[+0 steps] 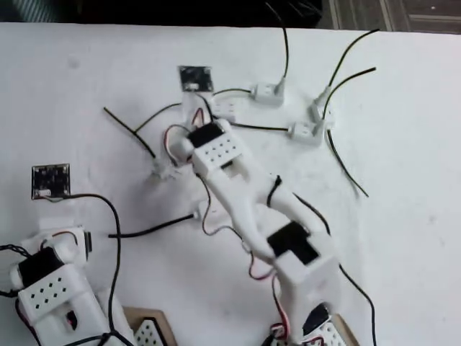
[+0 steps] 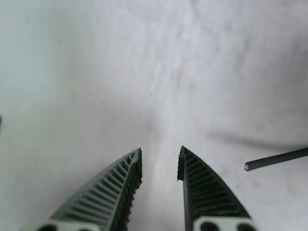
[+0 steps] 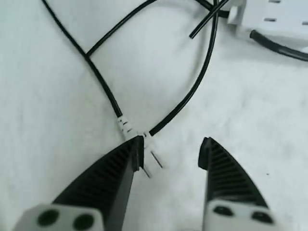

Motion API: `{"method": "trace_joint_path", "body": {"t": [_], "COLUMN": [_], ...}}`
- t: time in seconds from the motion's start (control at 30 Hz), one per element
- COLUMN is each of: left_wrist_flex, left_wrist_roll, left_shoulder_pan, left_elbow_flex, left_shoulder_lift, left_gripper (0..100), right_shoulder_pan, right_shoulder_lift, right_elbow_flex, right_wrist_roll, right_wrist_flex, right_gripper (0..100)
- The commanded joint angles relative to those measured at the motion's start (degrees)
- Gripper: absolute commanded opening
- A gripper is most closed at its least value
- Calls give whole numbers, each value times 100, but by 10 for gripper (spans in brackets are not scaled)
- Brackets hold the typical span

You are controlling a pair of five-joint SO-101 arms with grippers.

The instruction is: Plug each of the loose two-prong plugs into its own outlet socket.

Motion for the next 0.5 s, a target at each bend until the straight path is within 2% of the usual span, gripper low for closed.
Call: {"method": "trace_joint_path", "body": {"t": [0.0, 0.33, 0.47], "left_wrist_flex": [-70, -70, -70], "left_wrist_roll": [18, 18, 18], "left_shoulder_pan": [66, 66, 66], "left_elbow_flex": [-44, -44, -44], "left_shoulder_lift": [-75, -75, -75], "left_gripper": [142, 142, 142], "right_shoulder_pan": [48, -92, -136], "right_shoulder_lift": [453, 2510, 3020], "right_elbow_flex": [-932, -2699, -3446], "right_wrist_roll": [-316, -343, -352], "right_wrist_flex": [40, 84, 488], "right_gripper": [194, 194, 193]}}
